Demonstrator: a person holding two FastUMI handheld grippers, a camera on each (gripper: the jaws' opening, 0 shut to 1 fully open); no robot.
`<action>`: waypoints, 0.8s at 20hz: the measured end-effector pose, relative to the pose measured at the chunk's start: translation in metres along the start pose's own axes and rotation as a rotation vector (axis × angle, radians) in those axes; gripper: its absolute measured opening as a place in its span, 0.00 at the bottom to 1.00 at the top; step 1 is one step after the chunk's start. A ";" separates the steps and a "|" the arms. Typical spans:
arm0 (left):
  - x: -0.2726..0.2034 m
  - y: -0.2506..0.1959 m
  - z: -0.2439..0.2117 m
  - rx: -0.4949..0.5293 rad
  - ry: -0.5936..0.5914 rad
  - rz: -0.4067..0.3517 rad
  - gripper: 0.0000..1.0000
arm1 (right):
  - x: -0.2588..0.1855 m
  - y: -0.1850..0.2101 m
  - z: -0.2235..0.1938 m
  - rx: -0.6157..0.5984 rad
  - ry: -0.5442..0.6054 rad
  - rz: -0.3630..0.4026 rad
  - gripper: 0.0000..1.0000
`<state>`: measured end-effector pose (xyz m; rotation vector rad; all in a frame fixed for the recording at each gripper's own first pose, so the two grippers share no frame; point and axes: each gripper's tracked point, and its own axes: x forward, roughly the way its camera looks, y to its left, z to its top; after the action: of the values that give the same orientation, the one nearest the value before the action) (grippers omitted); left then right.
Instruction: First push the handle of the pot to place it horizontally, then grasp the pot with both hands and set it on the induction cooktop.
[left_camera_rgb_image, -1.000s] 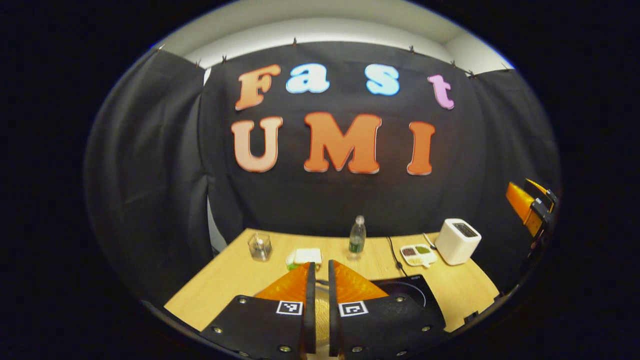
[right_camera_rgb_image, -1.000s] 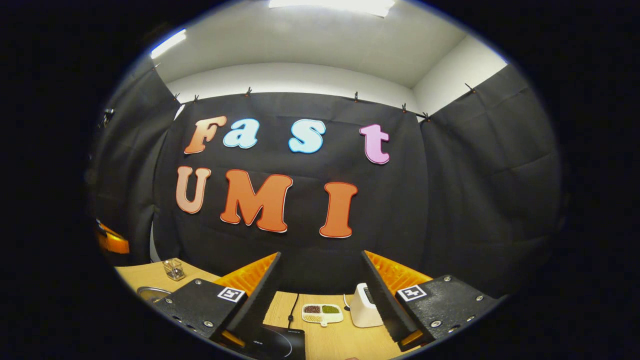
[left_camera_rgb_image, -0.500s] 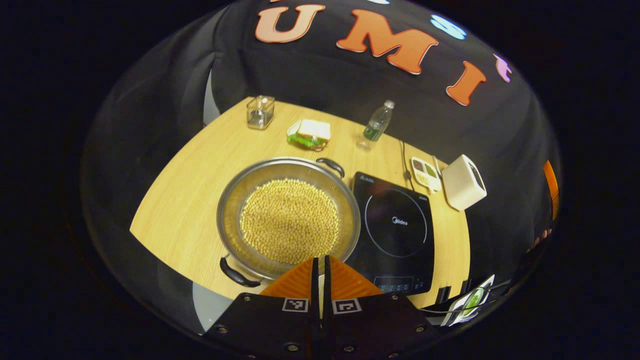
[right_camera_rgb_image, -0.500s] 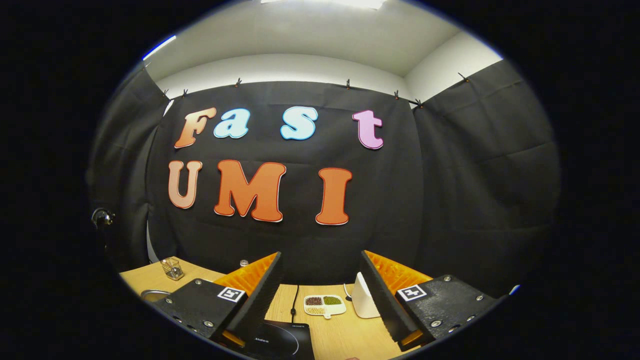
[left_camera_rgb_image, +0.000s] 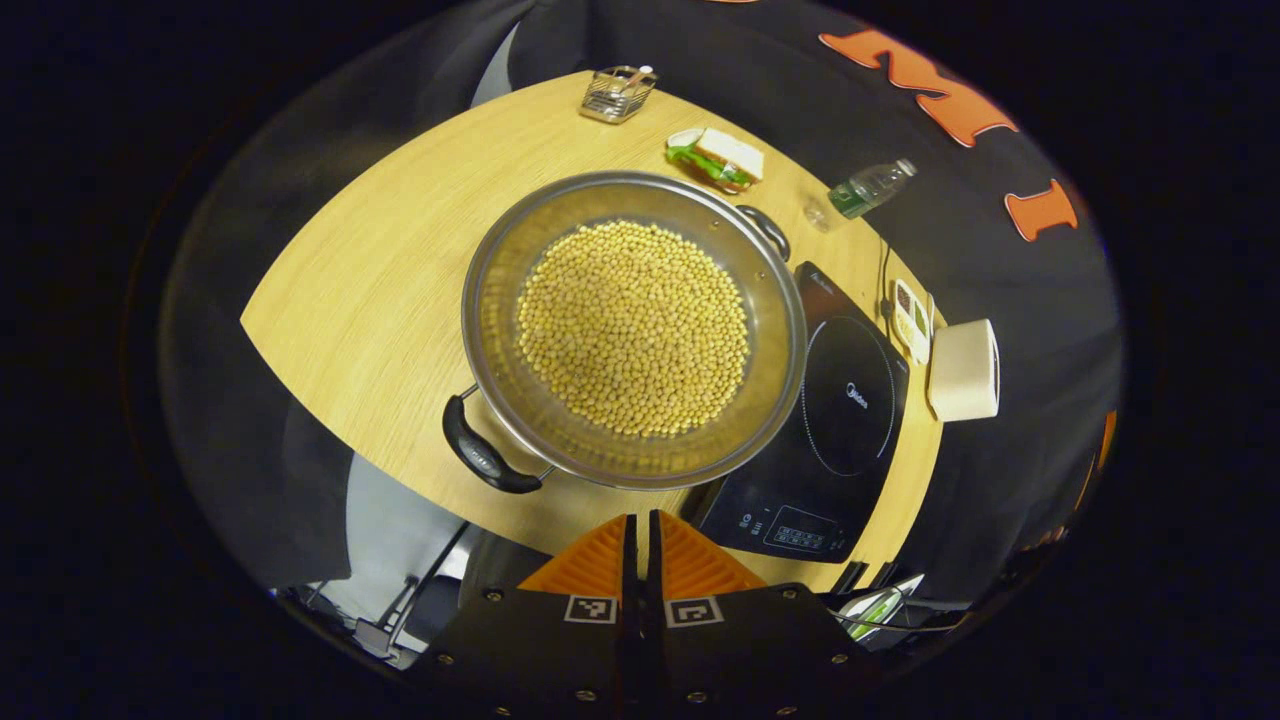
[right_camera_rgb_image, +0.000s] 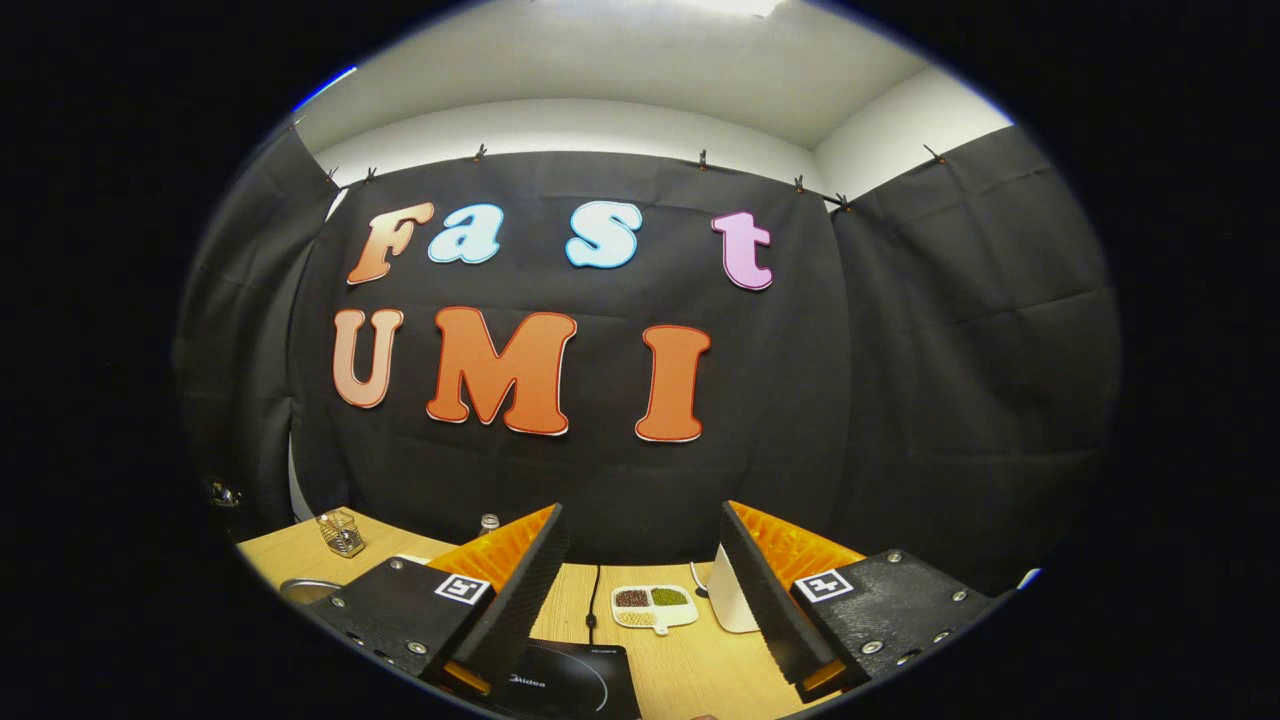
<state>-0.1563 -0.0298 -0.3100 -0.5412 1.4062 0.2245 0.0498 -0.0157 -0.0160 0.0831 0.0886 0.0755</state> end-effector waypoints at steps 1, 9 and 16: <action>0.002 0.006 -0.001 -0.007 0.014 0.010 0.02 | 0.001 0.003 0.001 -0.006 -0.002 0.002 0.95; 0.031 0.037 -0.002 -0.054 0.086 0.071 0.03 | 0.000 0.011 -0.005 -0.049 0.012 -0.019 0.95; 0.048 0.043 -0.002 -0.114 0.141 0.055 0.01 | 0.002 0.010 -0.006 -0.065 0.021 -0.056 0.95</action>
<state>-0.1695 -0.0018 -0.3663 -0.6225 1.5531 0.3174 0.0507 -0.0052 -0.0210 0.0145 0.1088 0.0230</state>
